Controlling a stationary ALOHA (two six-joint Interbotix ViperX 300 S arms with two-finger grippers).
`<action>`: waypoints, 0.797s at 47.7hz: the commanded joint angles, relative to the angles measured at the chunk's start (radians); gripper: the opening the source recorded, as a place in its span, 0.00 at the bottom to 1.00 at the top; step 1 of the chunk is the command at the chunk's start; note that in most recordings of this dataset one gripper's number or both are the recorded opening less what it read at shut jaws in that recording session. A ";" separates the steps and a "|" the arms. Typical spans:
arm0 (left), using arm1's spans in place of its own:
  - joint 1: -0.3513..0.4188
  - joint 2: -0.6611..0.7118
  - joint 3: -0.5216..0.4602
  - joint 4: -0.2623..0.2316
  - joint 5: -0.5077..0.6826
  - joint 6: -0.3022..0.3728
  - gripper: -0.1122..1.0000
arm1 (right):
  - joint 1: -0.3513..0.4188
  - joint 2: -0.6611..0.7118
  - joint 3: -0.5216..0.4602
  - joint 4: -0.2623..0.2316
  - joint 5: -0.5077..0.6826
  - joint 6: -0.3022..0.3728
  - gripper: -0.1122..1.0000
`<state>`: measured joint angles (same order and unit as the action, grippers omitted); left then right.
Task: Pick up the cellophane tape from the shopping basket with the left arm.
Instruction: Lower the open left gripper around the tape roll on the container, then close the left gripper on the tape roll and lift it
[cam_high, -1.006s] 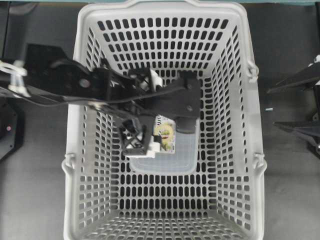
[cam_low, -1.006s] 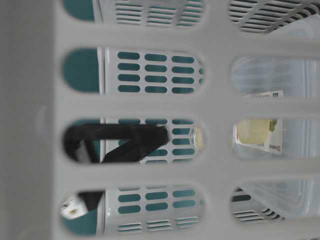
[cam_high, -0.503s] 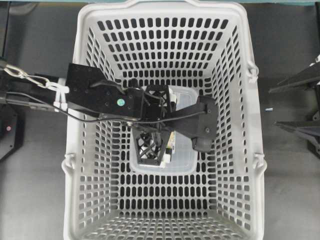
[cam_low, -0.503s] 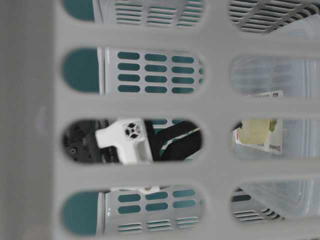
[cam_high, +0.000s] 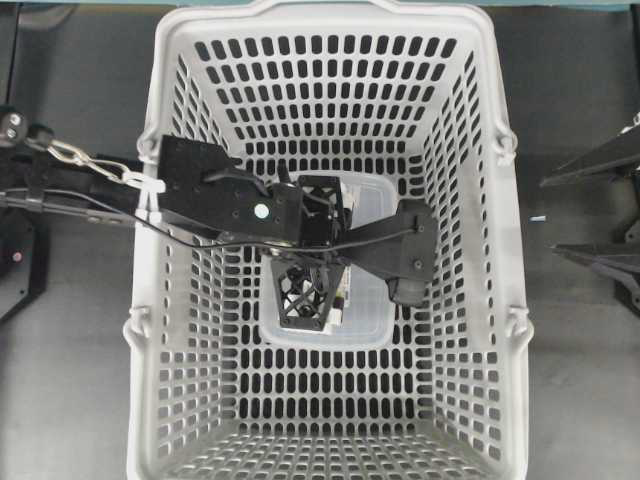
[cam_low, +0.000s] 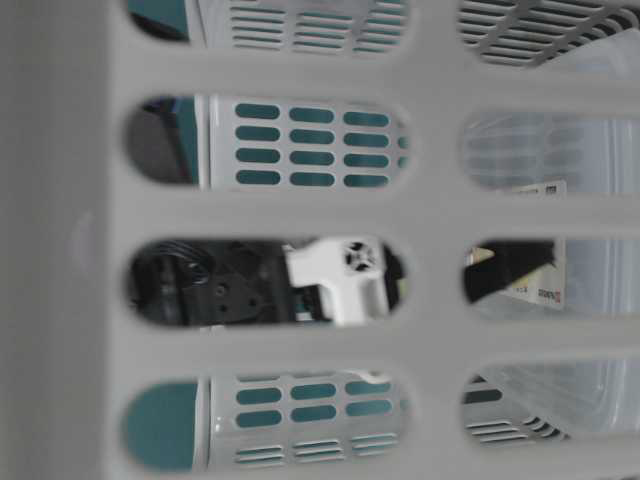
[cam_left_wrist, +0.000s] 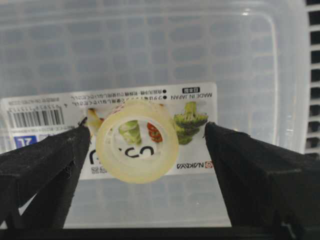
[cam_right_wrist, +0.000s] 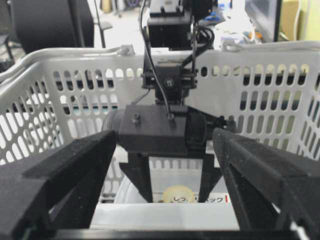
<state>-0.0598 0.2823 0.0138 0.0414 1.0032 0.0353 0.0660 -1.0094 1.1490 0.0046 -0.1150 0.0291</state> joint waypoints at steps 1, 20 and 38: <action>0.003 -0.008 0.000 0.003 -0.005 0.002 0.91 | 0.002 0.005 -0.025 0.003 -0.003 0.000 0.78; 0.009 -0.012 0.014 0.005 -0.014 0.003 0.81 | 0.002 0.005 -0.023 0.003 -0.003 0.002 0.78; 0.002 -0.020 0.018 0.003 -0.026 0.038 0.55 | 0.002 0.005 -0.021 0.003 -0.003 0.002 0.78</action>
<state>-0.0552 0.2777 0.0414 0.0414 0.9771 0.0629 0.0660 -1.0094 1.1490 0.0046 -0.1135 0.0291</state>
